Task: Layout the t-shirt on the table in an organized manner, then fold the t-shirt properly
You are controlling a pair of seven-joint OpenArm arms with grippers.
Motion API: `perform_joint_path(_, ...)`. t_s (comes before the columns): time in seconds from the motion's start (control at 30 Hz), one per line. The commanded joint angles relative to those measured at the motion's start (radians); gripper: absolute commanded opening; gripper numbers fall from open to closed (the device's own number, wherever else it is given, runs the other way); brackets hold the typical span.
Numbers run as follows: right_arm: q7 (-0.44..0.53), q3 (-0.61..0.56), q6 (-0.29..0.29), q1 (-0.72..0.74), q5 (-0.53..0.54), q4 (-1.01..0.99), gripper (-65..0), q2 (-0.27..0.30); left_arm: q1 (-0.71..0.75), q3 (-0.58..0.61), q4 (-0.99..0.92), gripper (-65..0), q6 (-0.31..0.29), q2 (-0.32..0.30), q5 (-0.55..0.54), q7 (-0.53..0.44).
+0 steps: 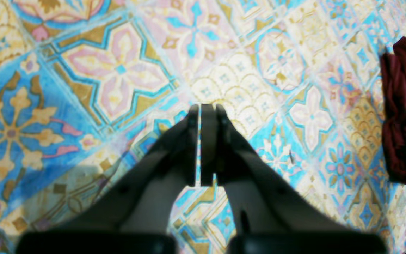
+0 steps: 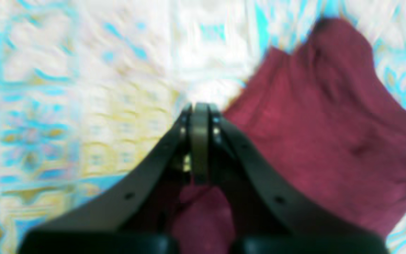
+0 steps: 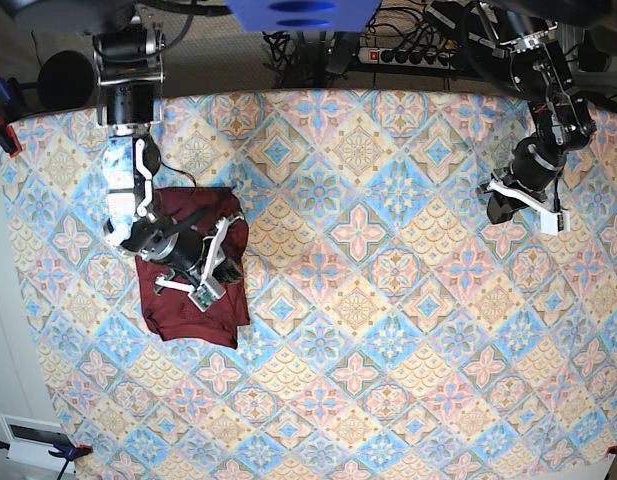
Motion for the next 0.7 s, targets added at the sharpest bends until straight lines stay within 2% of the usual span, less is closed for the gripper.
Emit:
perform_joint_path(0.0,-0.004,0.026,-0.002,-0.007,0.007,0.063,-65.0,0.009,-0.004,-0.003,0.024,-64.8,-0.006,-0.013,-0.017,-0.018)
perform_joint_path(0.13,-0.053,0.108,-0.002,-0.079,0.018,0.195,-65.0,-0.015,0.032,-0.003,0.09,-64.8,-0.006,-0.018,-0.04,-0.017)
perform_joint_path(0.43,-0.1,0.335,-0.002,-0.386,0.25,0.43,-65.0,-0.015,0.179,-0.012,0.253,-64.8,-0.006,-0.021,-0.046,-0.018)
perform_joint_path(0.67,-0.1,0.576,-0.002,-0.699,0.426,0.463,-65.0,-0.012,0.34,-0.096,0.295,-64.8,-0.006,-0.018,-0.049,-0.018)
